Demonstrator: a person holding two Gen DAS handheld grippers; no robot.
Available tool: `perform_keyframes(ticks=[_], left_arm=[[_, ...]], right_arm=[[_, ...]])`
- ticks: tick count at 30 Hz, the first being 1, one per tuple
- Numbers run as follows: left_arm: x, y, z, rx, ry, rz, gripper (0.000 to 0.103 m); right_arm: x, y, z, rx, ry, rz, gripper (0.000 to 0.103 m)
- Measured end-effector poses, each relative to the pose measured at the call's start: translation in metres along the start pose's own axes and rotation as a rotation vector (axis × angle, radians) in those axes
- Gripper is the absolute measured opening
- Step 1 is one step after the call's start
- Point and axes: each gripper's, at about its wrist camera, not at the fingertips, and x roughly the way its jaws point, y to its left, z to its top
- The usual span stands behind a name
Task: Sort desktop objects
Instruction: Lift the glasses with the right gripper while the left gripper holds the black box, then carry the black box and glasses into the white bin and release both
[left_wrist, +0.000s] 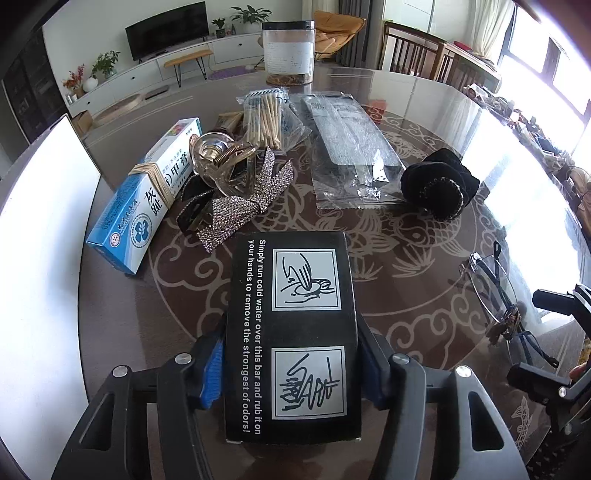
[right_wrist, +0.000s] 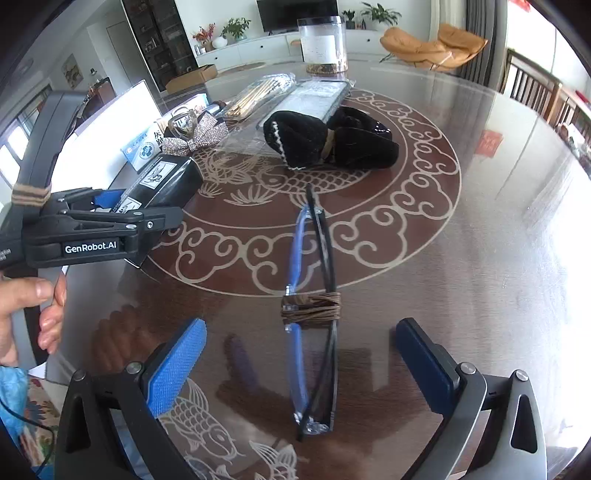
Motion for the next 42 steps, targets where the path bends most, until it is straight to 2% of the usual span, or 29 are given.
perform_keyframes(ticks=[2, 4, 6, 7, 9, 11, 15, 20, 23, 26, 30, 32, 35, 39, 42], left_arm=[[-0.004, 0.002, -0.004, -0.022, -0.006, -0.028, 0.058], [-0.008, 0.000, -0.009, -0.021, -0.013, -0.031, 0.058], [-0.013, -0.001, -0.014, -0.021, -0.019, -0.034, 0.058], [-0.015, -0.002, -0.018, -0.023, -0.021, -0.038, 0.058], [-0.019, -0.003, -0.022, -0.025, -0.027, -0.040, 0.058], [-0.025, -0.003, -0.028, -0.024, -0.037, -0.041, 0.058], [-0.048, -0.002, -0.037, -0.045, -0.084, -0.062, 0.058], [-0.087, 0.007, -0.042, -0.079, -0.149, -0.116, 0.058], [-0.121, 0.021, -0.049, -0.107, -0.200, -0.161, 0.058], [-0.164, 0.048, -0.061, -0.131, -0.257, -0.174, 0.058], [-0.209, 0.114, -0.076, -0.202, -0.294, -0.101, 0.058], [-0.219, 0.154, -0.083, -0.240, -0.287, -0.022, 0.058], [-0.217, 0.211, -0.097, -0.315, -0.235, 0.103, 0.058], [-0.194, 0.266, -0.120, -0.416, -0.131, 0.168, 0.058], [-0.170, 0.288, -0.122, -0.443, -0.066, 0.182, 0.058]], right_arm=[[-0.005, -0.006, 0.008, 0.012, 0.035, 0.024, 0.090], [-0.005, -0.002, 0.016, 0.000, 0.076, 0.043, 0.089], [0.002, 0.009, 0.021, -0.044, 0.116, 0.012, 0.087], [0.007, 0.016, 0.022, -0.067, 0.136, -0.009, 0.082], [0.015, 0.024, 0.021, -0.100, 0.173, -0.038, 0.063], [0.017, 0.030, 0.020, -0.125, 0.173, -0.090, 0.030], [0.011, 0.023, 0.020, -0.084, 0.155, -0.098, 0.028], [-0.026, 0.025, 0.027, -0.037, 0.072, -0.066, 0.028], [-0.057, 0.050, 0.043, -0.070, 0.005, -0.035, 0.028], [-0.086, 0.097, 0.057, -0.116, -0.067, 0.058, 0.028], [-0.102, 0.182, 0.077, -0.202, -0.136, 0.209, 0.028], [-0.102, 0.228, 0.085, -0.239, -0.155, 0.305, 0.028], [-0.086, 0.301, 0.092, -0.307, -0.144, 0.426, 0.028], [-0.047, 0.375, 0.082, -0.399, -0.087, 0.462, 0.028], [-0.016, 0.403, 0.079, -0.446, -0.065, 0.419, 0.028]])
